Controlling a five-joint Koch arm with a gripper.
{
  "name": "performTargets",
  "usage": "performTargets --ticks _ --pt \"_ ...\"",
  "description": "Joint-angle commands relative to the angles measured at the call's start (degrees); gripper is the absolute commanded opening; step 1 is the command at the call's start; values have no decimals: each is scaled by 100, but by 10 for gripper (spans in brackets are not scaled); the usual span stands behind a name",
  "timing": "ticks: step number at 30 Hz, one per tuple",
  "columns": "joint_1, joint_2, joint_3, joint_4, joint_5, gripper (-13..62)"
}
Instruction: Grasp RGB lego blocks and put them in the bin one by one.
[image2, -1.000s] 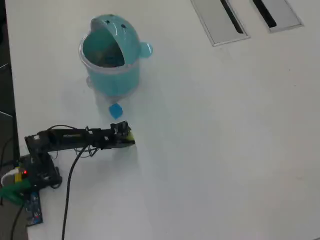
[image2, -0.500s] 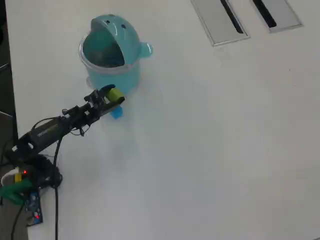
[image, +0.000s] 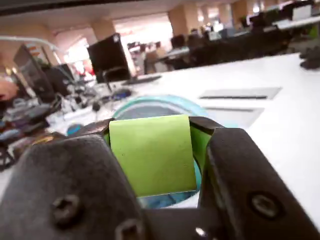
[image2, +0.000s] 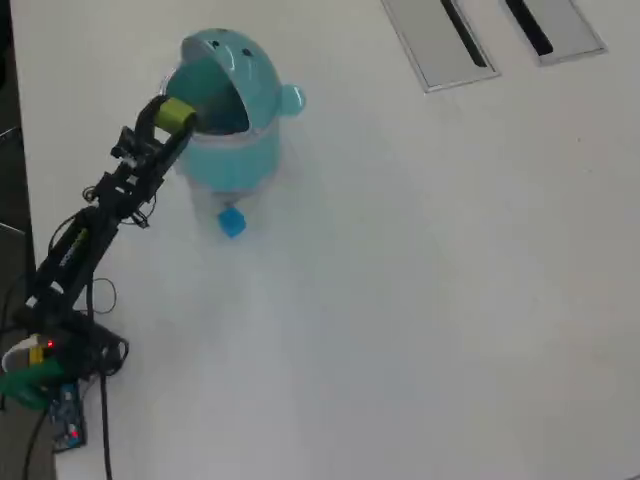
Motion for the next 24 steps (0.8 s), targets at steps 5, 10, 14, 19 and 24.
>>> performTargets --ticks 5,10,14,19,24 --pt "-448 -413 -826 -211 -501 116" --pt "-571 -1266 -1652 -378 -659 116" --pt "-571 -1767 -2215 -378 -712 116" --pt "-589 -2320 -2514 -677 -712 116" --pt "-677 -2637 -2487 -984 -984 118"
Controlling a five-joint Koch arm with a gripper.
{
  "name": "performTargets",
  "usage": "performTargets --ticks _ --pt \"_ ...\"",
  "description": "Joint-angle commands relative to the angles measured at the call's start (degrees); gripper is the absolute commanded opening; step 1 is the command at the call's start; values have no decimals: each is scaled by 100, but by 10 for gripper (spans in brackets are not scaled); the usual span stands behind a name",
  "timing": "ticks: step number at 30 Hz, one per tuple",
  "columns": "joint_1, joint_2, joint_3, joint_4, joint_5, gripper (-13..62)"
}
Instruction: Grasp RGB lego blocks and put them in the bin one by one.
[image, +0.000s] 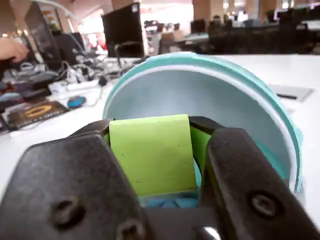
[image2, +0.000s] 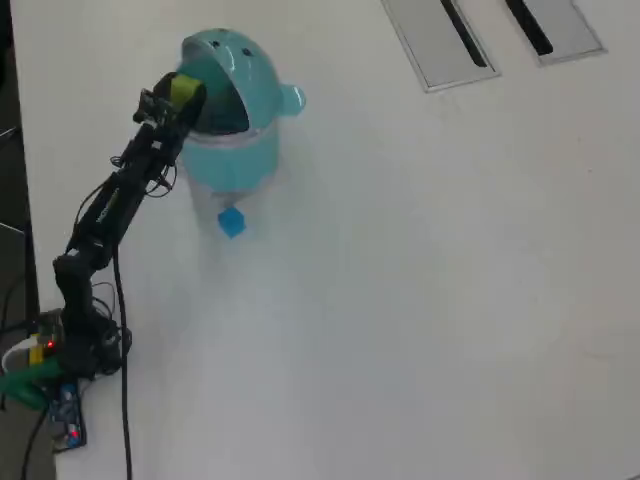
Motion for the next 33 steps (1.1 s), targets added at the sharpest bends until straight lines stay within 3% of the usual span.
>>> performTargets --ticks 1,19,33 --pt "-114 35 -431 -571 -264 121" --pt "-62 9 -158 -729 -1354 255" --pt "9 773 914 -729 -1389 270"
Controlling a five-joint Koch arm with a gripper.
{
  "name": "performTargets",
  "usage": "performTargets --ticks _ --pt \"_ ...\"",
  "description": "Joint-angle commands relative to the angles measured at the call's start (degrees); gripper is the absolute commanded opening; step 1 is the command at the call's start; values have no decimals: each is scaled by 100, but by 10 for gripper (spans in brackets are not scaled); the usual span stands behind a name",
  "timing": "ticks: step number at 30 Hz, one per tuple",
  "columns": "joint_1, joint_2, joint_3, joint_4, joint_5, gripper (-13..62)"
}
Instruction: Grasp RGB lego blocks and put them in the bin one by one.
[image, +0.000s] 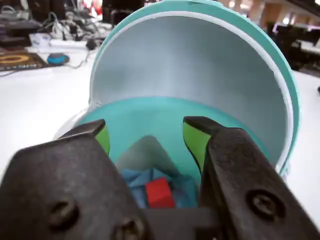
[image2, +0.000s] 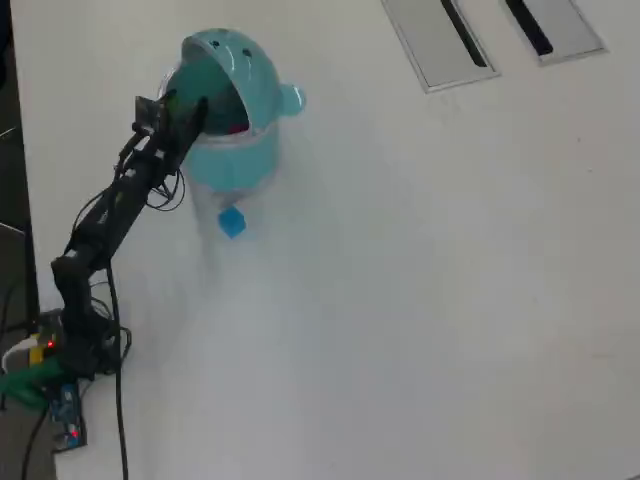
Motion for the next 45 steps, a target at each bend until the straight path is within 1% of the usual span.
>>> performTargets --ticks 1,8,15,24,26,33,45 --pt "9 554 -97 -422 -44 269" --pt "185 1345 606 -589 -53 269" --pt "466 2531 2329 -571 -53 269" --pt "615 3489 4078 -369 18 270" --pt "615 3507 4271 -308 35 293" --pt "580 3419 4597 -220 18 302" --pt "457 2101 4948 -281 35 300"
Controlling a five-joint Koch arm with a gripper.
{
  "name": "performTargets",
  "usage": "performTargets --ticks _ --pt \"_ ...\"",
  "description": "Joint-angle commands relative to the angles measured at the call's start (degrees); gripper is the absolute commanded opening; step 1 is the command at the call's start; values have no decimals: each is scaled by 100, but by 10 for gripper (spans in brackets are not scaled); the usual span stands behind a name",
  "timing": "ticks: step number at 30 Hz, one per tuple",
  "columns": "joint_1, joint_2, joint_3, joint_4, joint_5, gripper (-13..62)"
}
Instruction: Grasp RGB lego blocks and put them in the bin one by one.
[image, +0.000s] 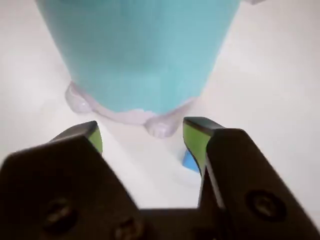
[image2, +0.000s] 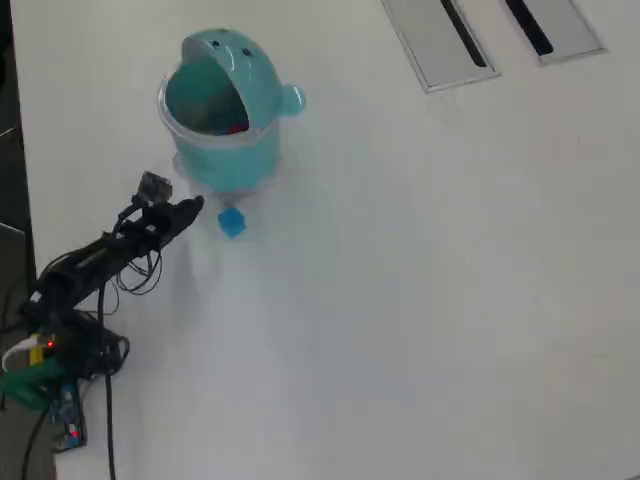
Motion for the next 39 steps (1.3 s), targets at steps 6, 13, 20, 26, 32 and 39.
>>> performTargets --ticks 6,13,20,26,32,39 --pt "299 -475 -26 -176 18 297" --pt "738 -738 -70 -176 70 297" --pt "905 -1072 -237 -396 290 297" --pt "896 -1424 -501 -492 387 297" --pt "888 -1819 -809 -633 431 296" --pt "932 -2250 -1107 -729 431 296"
